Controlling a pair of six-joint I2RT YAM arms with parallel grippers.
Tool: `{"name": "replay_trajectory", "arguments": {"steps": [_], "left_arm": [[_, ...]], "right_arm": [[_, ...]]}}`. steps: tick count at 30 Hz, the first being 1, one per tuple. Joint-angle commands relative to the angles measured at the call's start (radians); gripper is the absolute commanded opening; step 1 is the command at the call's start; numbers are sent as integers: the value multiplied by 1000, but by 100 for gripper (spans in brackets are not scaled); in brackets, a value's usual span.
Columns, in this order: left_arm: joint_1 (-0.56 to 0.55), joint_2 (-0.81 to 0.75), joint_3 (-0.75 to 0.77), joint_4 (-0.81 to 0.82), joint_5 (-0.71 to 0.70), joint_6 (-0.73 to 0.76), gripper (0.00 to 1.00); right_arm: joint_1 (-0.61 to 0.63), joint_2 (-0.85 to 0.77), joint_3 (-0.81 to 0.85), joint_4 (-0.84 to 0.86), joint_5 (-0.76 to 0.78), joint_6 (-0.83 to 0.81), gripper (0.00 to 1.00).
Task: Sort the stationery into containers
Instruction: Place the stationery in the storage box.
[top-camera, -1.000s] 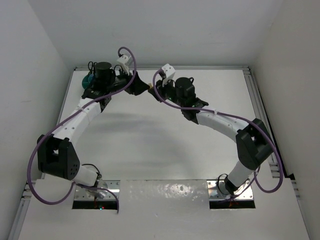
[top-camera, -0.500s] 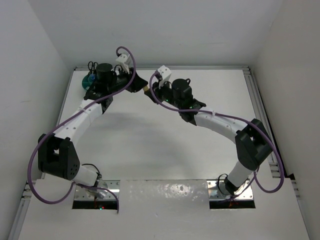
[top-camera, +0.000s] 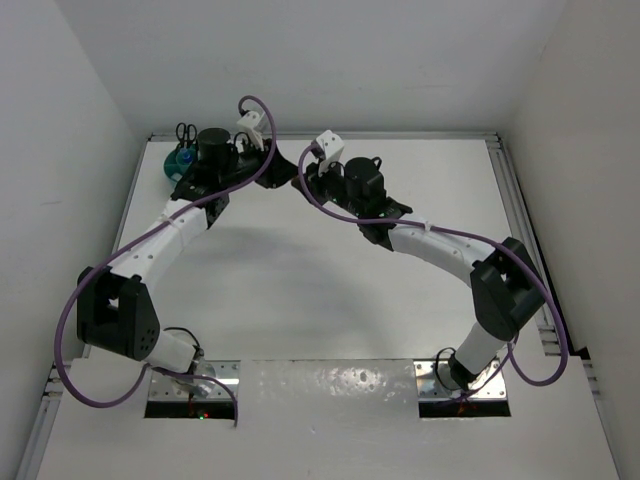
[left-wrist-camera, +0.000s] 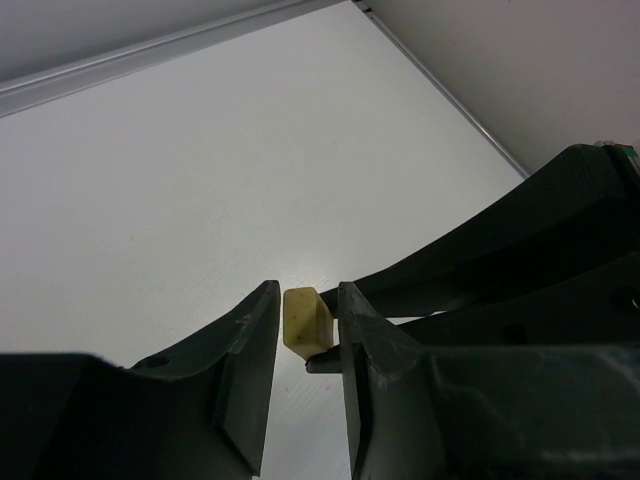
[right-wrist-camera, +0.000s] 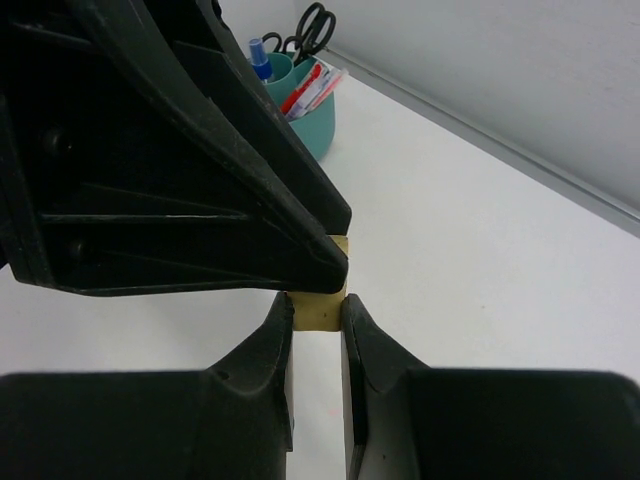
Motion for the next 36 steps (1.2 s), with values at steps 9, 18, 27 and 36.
{"name": "replay_trajectory", "arguments": {"steps": [9, 18, 27, 36], "left_arm": [[-4, -17, -10, 23, 9, -10, 2], [41, -14, 1, 24, -74, -12, 0], [219, 94, 173, 76, -494, 272, 0], [355, 443, 522, -11, -488, 352, 0]], "right_arm": [[2, -44, 15, 85, 30, -6, 0], [-7, -35, 8, 76, 41, -6, 79], [-67, -81, -95, 53, 84, 20, 99], [-99, -69, -124, -13, 95, -5, 99]]}}
